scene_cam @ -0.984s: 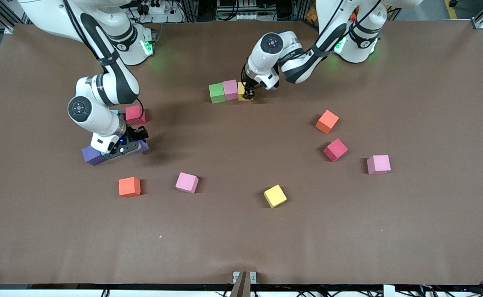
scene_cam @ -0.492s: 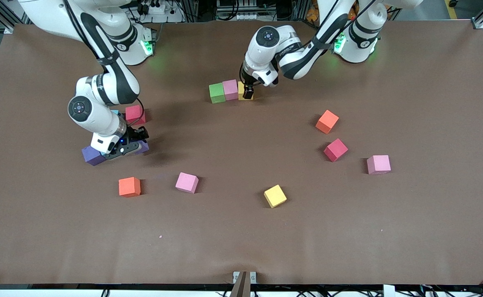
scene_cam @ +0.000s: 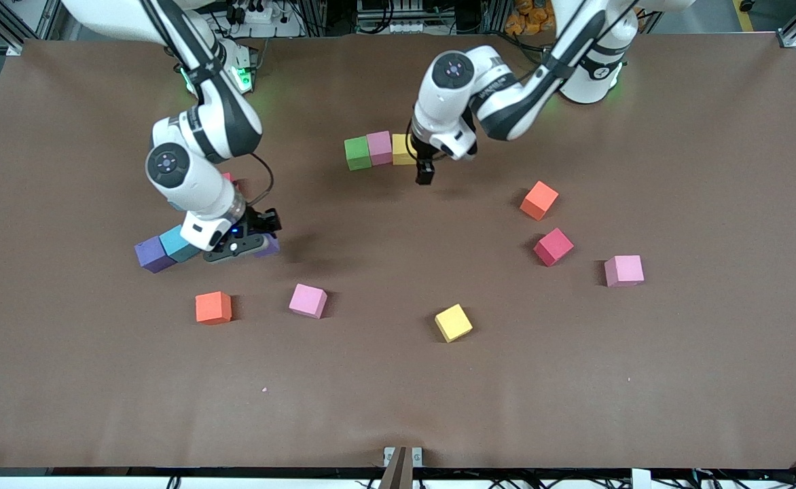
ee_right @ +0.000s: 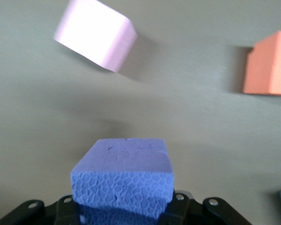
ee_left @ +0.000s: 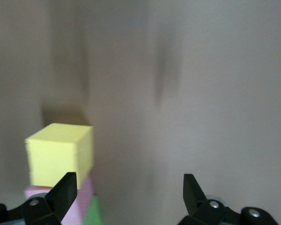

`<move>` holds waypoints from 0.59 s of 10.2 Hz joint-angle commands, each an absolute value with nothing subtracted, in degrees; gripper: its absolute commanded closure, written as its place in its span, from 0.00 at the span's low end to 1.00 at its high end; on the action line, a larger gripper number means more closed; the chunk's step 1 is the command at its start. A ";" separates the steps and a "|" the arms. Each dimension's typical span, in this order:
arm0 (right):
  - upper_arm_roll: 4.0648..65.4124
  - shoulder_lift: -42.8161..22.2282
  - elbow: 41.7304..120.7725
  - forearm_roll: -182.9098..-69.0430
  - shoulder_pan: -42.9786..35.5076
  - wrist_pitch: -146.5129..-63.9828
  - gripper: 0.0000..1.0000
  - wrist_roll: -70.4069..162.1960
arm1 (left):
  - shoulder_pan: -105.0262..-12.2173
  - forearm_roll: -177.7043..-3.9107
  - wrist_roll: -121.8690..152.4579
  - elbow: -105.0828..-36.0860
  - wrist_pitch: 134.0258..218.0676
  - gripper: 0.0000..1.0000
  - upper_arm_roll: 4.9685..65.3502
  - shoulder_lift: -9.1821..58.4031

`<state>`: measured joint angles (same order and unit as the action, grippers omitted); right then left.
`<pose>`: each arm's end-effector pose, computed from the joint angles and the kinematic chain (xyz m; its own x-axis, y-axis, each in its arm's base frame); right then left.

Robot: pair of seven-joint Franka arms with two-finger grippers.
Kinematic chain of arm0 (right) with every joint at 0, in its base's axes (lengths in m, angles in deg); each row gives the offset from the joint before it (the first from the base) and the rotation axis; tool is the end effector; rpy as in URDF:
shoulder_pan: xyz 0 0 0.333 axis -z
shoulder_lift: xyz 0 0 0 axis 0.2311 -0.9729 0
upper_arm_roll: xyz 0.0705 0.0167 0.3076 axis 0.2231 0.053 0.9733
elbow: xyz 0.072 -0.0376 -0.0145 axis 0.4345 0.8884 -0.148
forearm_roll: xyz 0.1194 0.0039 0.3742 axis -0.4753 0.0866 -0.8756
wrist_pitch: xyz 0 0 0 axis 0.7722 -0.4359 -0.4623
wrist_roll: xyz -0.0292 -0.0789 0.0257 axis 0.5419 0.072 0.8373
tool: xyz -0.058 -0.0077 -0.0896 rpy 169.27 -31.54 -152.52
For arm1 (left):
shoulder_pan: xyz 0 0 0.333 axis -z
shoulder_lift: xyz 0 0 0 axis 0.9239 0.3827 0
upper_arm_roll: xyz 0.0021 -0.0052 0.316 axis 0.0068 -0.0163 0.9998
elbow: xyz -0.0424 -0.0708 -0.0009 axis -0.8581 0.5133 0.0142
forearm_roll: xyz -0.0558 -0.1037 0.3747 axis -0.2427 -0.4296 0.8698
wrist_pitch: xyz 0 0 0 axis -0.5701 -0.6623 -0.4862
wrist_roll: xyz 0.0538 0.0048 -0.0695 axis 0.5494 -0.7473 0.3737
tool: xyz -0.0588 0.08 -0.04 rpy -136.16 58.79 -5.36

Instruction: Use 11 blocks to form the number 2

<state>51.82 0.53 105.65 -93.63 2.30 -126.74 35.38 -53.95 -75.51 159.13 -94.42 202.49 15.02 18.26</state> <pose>0.5230 0.2179 0.3018 0.9721 0.2346 0.0073 0.2342 -0.9669 -0.1013 0.3585 -0.4496 0.2835 -0.1006 0.9839 -0.1475 0.9935 0.0913 -0.0686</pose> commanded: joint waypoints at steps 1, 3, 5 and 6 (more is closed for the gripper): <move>56.86 -0.44 102.47 -93.61 2.56 -124.80 0.65 22.48 | -60.52 -74.26 152.14 -90.77 197.33 0.00 14.64 17.97; 57.50 -2.99 100.28 -93.61 -2.69 -125.77 0.65 10.85 | -67.20 -74.26 144.50 -88.48 193.90 0.00 14.64 17.80; 57.50 -7.98 93.98 -93.00 -9.19 -125.59 0.65 -1.18 | -73.27 -74.26 137.55 -87.07 190.82 0.00 14.64 17.80; 57.50 -10.53 91.50 -92.48 -11.57 -125.86 0.65 -6.11 | -75.65 -74.26 134.56 -87.06 190.55 0.00 14.64 17.80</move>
